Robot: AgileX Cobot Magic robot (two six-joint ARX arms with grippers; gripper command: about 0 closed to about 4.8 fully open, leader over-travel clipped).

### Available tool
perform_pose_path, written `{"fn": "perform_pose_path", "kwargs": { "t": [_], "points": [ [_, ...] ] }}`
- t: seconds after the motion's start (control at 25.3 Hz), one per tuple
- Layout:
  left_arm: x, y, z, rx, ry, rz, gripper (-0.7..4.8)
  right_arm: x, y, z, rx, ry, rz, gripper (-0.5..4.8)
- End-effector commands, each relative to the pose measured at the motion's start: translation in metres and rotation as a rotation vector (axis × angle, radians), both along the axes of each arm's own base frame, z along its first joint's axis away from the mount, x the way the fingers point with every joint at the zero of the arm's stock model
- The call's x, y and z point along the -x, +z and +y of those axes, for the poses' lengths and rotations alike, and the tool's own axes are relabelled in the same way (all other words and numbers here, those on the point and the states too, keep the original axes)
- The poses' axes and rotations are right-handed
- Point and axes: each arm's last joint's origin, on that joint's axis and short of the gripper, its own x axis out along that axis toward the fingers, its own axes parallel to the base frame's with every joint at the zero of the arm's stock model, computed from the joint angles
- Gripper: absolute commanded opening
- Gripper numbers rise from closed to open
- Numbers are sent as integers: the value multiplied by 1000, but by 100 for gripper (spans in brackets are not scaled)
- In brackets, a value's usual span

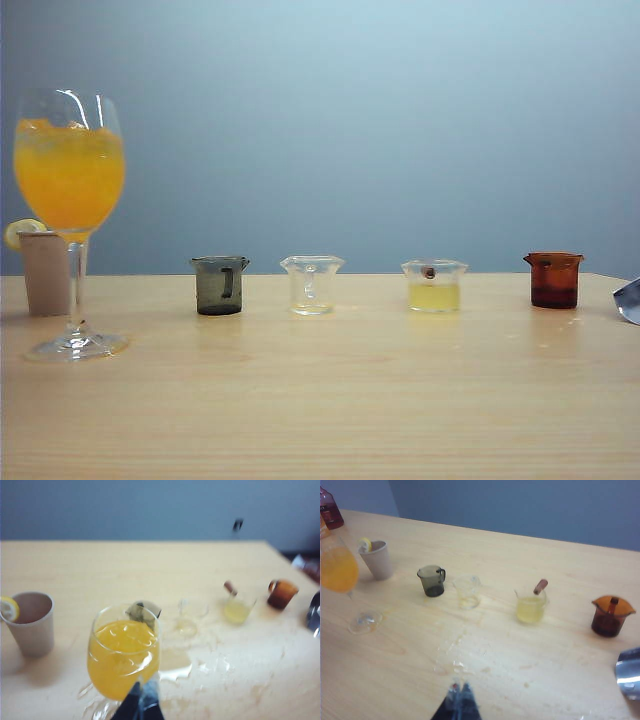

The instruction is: Pick up the second measuring cup from the left, pour the orange juice inside into the goblet, and finally put the measuring cup back in its original place.

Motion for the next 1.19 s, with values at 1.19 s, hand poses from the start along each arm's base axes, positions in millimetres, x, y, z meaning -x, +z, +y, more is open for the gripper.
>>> {"fn": "perform_pose_path", "kwargs": {
  "t": [1.19],
  "points": [
    [-26,-144,-8,101,30,-111,-3,-39,-154,33,-17,38,32,15]
  ]
}}
